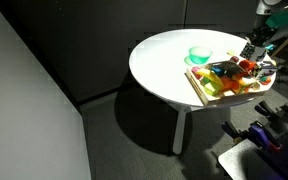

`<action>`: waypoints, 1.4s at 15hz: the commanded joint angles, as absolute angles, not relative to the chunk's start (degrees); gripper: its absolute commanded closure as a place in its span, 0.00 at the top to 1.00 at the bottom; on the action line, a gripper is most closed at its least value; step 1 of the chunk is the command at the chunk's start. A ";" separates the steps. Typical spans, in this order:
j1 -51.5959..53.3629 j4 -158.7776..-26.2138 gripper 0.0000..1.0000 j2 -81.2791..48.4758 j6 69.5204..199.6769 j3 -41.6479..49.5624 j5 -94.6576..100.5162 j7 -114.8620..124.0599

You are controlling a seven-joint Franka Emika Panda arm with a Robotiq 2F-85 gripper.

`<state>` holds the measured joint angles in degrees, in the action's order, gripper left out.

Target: Pick up the block with the letter d on it and put it in the tray

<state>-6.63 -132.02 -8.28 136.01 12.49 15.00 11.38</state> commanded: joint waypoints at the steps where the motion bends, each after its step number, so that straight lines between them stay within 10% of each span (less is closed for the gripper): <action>1: -5.08 -131.63 0.07 -7.53 135.01 11.14 18.26 15.72; 21: 3.34 -133.49 0.07 -9.52 135.21 5.31 32.84 31.48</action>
<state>3.27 -132.18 -10.69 134.67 6.23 33.41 32.24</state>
